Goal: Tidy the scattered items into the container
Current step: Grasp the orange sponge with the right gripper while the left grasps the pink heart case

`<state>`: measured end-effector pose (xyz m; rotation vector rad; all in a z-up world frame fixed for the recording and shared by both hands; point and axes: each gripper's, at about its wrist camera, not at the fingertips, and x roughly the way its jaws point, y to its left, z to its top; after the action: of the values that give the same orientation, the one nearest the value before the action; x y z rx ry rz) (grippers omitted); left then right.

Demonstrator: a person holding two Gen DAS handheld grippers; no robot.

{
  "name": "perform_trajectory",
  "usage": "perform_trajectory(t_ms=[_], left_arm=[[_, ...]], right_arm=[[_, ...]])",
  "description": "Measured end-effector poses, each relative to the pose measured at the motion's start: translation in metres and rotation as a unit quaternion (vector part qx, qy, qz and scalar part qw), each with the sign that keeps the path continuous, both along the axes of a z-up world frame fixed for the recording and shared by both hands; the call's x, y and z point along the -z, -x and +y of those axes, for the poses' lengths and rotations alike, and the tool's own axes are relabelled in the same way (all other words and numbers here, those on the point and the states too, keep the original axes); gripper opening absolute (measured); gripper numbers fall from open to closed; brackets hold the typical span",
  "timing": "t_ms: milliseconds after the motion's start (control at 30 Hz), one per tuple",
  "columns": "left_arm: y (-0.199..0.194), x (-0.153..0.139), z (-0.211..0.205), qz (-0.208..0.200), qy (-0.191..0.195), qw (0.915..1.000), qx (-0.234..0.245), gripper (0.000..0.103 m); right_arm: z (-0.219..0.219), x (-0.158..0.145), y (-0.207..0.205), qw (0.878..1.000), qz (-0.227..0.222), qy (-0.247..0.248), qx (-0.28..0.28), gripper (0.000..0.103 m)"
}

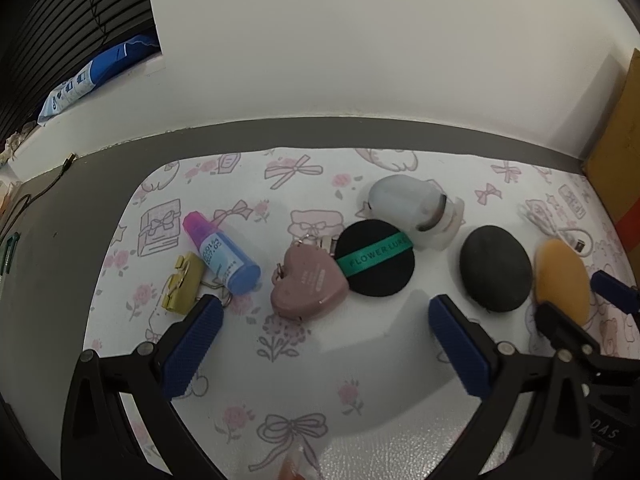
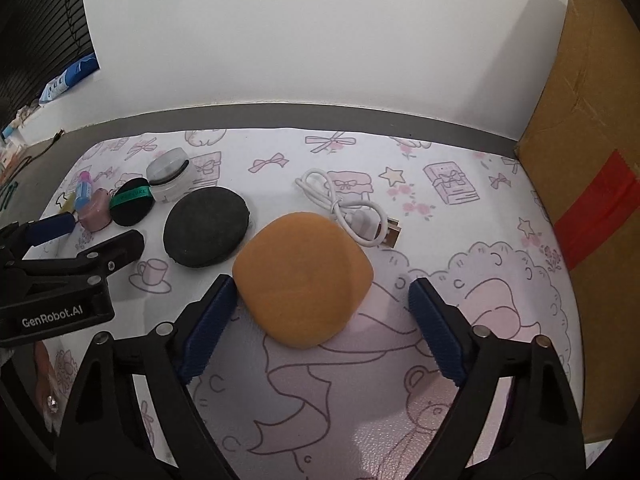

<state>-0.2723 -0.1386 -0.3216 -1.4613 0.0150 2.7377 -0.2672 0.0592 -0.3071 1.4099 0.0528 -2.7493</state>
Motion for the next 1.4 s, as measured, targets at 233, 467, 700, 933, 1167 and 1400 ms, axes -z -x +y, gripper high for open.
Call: perform_trajectory(t_ms=[233,467,700,933,1167,1400], left_arm=[[0.001,0.0,-0.005,0.01,-0.001,0.9999,0.003,0.092],[0.003,-0.004,-0.004,0.004,0.003,0.9999,0.011,0.06],[0.01,-0.005,0.007,-0.001,0.01,0.9999,0.008,0.035],[0.017,-0.002,0.014,0.001,0.015,0.9999,0.006,0.034],[-0.003,-0.012,0.012,0.004,0.021,0.9998,0.001,0.034],[-0.01,-0.018,0.012,0.011,0.021,0.9997,-0.003,0.034]], right_arm=[[0.001,-0.002,-0.001,1.0,0.003,-0.001,0.007,0.079],[0.004,-0.004,-0.002,1.0,-0.001,-0.001,0.006,0.064],[0.008,-0.006,-0.002,1.0,-0.005,0.006,0.013,0.056],[0.01,-0.007,-0.001,1.0,-0.005,0.005,0.018,0.039],[0.011,-0.008,0.001,1.0,-0.009,0.015,0.007,0.022],[0.014,-0.01,-0.001,0.999,-0.011,0.031,0.007,0.02]])
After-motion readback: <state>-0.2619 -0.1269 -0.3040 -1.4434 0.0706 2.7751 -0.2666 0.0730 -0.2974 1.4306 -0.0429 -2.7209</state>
